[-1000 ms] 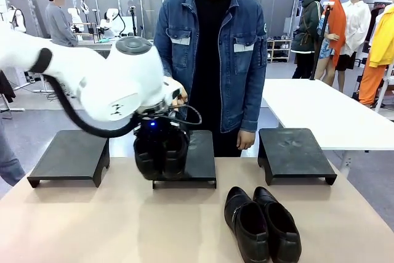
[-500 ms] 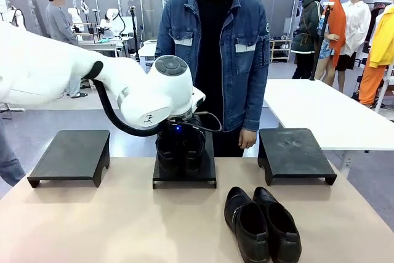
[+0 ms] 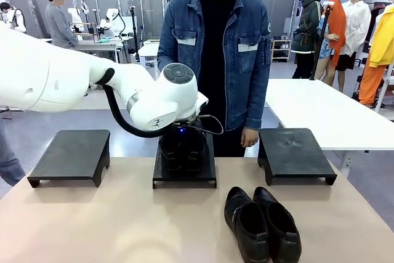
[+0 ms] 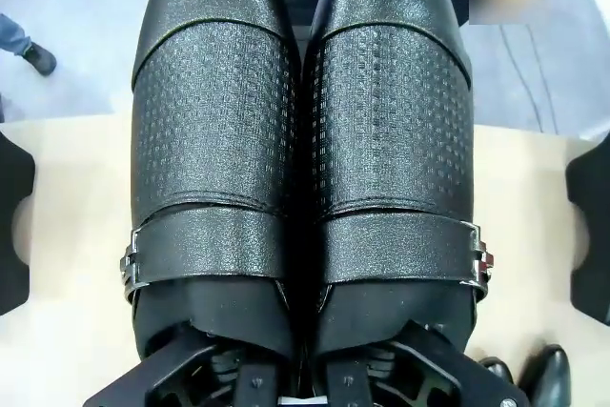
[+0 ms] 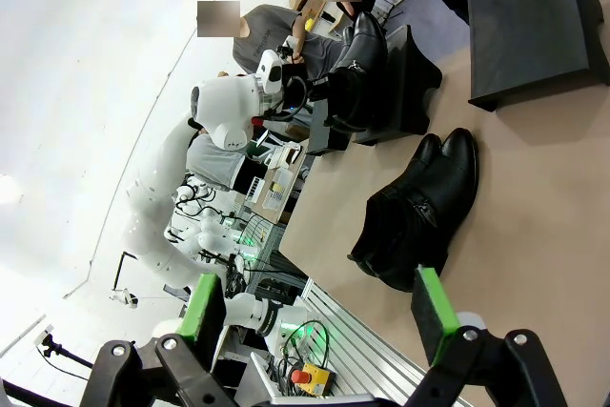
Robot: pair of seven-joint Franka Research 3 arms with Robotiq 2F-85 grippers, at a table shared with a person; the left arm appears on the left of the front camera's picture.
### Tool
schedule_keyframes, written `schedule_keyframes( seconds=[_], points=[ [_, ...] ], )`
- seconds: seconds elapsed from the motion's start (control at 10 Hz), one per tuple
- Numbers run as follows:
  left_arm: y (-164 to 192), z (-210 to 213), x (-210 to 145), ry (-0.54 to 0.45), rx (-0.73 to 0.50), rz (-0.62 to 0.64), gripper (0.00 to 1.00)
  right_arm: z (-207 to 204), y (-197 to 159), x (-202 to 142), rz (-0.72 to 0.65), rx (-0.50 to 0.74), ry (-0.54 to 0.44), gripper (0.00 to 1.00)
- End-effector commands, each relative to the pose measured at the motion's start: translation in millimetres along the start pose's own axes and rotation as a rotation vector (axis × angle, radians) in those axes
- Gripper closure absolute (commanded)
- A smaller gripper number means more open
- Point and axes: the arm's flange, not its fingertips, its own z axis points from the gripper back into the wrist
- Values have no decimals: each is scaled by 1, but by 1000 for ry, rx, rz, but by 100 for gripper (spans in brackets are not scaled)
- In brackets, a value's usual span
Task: Place the shoes on the stand as instructed by the person.
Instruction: Pick up one pair of Shoes and place it on the Shoes Stand indicated by the person.
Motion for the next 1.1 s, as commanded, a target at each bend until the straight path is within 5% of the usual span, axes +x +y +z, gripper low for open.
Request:
schedule_keyframes(
  seconds=[0.0, 0.3, 0.4, 0.9, 1.0],
  points=[
    [-2, -4, 12, -31, -17, -12, 89, 1, 1, -1, 5, 6, -3, 0],
    [-2, -18, 14, -17, 3, -22, 89, 1, 1, -1, 5, 6, -3, 0],
    [-2, -18, 14, -10, -2, -29, 82, 1, 1, -1, 5, 6, -3, 0],
    [1, -13, 17, 14, 0, -33, 0, 1, 1, -1, 5, 6, -3, 0],
    [1, -10, 18, 14, 3, -34, 23, 1, 1, -1, 5, 6, -3, 0]
  ],
)
